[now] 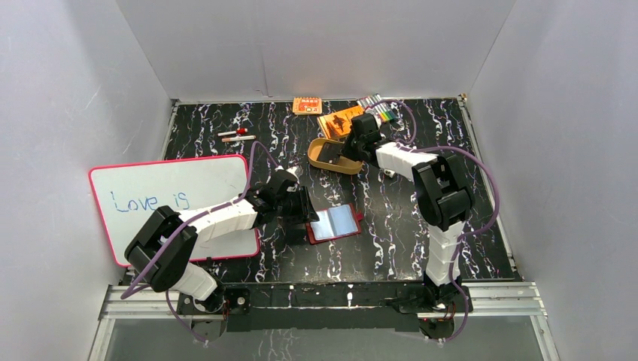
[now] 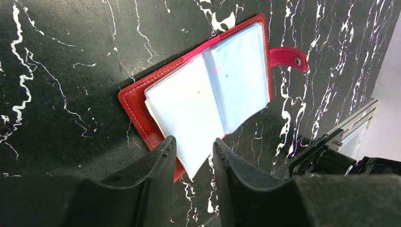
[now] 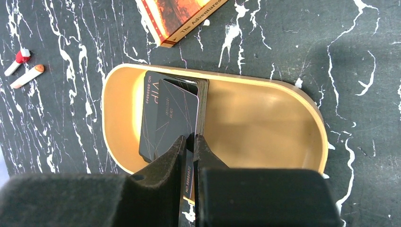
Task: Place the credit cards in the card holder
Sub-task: Pick up the credit card from the storage box.
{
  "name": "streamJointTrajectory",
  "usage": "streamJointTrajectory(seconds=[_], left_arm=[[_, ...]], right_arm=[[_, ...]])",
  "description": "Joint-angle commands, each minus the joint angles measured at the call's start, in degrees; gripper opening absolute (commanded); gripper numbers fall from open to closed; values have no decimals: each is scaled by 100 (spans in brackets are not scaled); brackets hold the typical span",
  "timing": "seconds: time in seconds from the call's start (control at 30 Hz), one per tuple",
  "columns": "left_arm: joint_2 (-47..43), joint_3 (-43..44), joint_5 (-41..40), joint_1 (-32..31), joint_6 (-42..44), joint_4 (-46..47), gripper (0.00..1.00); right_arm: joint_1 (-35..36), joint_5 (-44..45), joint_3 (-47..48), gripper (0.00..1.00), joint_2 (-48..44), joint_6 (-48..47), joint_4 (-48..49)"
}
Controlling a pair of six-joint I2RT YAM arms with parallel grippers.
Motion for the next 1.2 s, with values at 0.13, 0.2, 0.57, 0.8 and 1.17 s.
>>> streamJointTrajectory(seconds=[0.13,0.2,0.57,0.8,1.17], left_arm=[[-125,79,33,16,11,-42,32],[-136,89,29,16,10,-45,32],[-196,149,-28,14,36,-47,31],[-270,219,-68,15,44,-248,31],[-471,486,-266,17,78,-506,30]], right_arm=[[-29,-68,-184,1,-321,-108,236],[-29,-80,-217,0,-391,-71,250],[-54,-286,-355,0,-751,5,396],[-61,-447,-376,0,-941,198,466],[-398,-1076,-298,0,-1900,2092,-538]])
